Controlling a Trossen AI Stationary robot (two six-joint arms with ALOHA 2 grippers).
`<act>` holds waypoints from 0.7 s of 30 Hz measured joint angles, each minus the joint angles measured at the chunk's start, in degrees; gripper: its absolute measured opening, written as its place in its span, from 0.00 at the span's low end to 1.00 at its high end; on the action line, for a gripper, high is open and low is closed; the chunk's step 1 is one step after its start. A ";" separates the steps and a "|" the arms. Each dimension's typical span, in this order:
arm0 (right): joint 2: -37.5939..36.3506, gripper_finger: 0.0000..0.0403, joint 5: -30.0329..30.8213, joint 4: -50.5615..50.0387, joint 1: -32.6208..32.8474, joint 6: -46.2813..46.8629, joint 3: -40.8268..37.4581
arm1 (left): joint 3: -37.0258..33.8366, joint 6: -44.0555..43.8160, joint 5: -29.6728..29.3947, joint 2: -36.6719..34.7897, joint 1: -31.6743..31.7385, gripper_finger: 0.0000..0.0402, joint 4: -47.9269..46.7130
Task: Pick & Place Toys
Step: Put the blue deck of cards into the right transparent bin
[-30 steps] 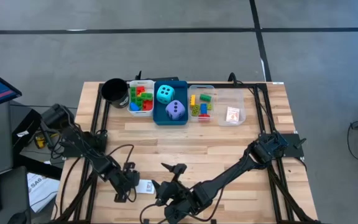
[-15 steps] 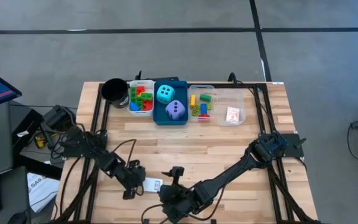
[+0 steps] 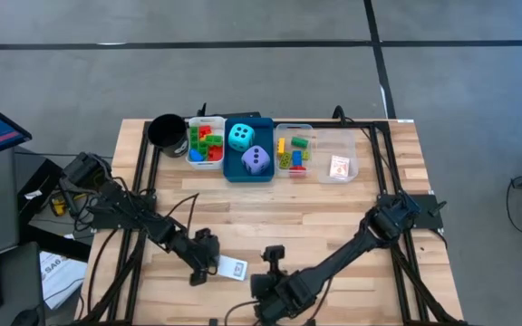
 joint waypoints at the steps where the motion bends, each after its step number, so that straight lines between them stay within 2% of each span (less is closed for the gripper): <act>1: 0.00 0.96 -0.90 -0.43 0.43 0.64 0.00 | 0.00 -0.02 -0.56 0.00 -0.02 0.00 0.74; 7: -0.30 0.96 -5.43 2.33 1.97 1.41 -0.01 | 0.02 -0.09 -2.76 -0.02 -0.02 0.00 4.69; 14: -1.46 0.96 -5.83 4.20 1.27 1.91 -0.04 | 0.04 -2.49 -2.80 -0.04 -0.02 0.00 5.07; 21: -1.40 0.96 -3.71 5.00 1.71 1.08 -0.03 | 0.04 -2.54 -2.80 -0.04 -0.02 0.00 5.09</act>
